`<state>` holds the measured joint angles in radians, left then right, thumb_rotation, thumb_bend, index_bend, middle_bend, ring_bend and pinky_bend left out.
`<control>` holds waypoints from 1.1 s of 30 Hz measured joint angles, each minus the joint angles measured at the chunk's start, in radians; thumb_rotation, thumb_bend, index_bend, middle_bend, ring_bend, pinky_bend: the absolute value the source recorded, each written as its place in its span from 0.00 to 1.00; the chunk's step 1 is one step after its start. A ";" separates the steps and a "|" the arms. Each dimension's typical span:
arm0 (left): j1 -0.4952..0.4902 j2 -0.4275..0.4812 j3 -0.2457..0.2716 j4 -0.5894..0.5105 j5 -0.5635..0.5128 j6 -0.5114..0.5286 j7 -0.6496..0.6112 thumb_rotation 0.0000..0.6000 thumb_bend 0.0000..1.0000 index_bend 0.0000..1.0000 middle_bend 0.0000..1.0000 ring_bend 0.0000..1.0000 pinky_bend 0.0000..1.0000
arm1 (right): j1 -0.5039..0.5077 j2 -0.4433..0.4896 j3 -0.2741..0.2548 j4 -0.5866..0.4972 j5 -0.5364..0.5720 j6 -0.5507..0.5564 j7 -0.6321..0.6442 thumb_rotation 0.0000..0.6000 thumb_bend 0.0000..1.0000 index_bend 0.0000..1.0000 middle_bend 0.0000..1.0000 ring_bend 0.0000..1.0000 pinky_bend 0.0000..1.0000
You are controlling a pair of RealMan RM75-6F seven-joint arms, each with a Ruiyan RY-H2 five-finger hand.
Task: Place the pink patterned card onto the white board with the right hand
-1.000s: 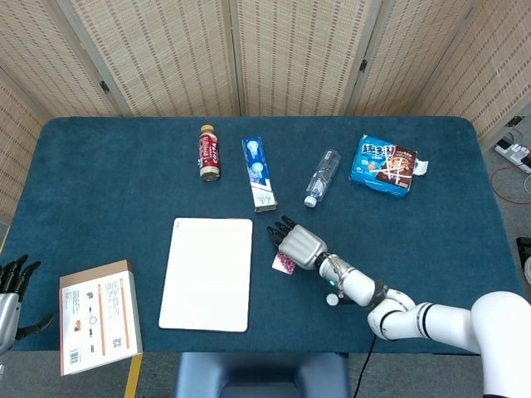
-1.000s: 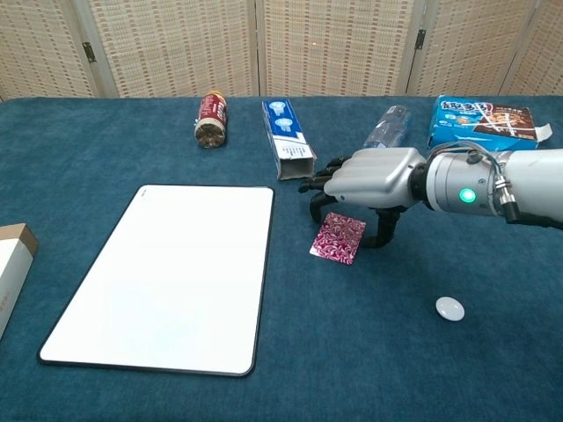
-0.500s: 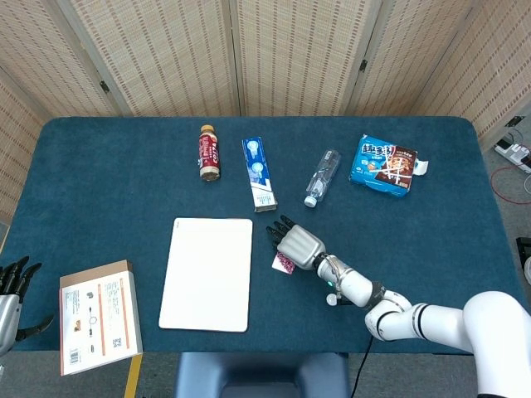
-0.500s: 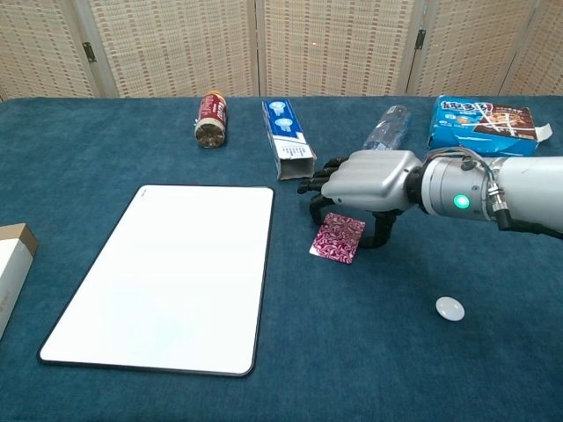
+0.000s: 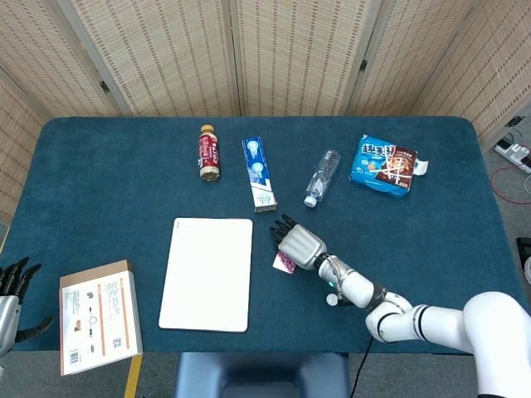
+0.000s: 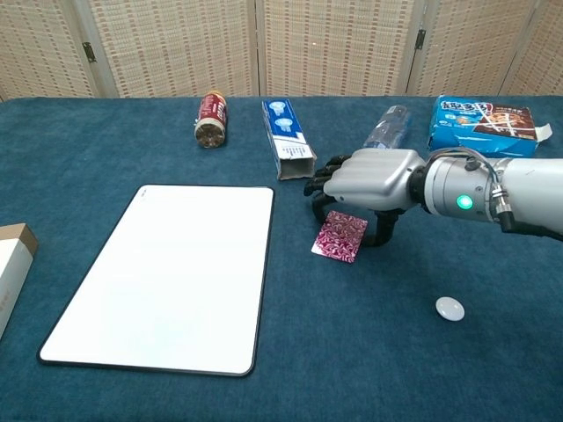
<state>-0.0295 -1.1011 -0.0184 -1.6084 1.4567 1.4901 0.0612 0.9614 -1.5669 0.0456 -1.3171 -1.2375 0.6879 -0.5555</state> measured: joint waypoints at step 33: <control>0.012 0.022 0.010 -0.018 0.016 0.011 -0.003 1.00 0.21 0.15 0.08 0.09 0.00 | 0.159 -0.150 0.069 -0.056 -0.018 -0.024 -0.133 1.00 0.33 0.26 0.12 0.00 0.00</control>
<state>-0.0176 -1.0793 -0.0088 -1.6260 1.4727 1.5015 0.0580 1.1205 -1.7169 0.1143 -1.3733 -1.2553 0.6639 -0.6885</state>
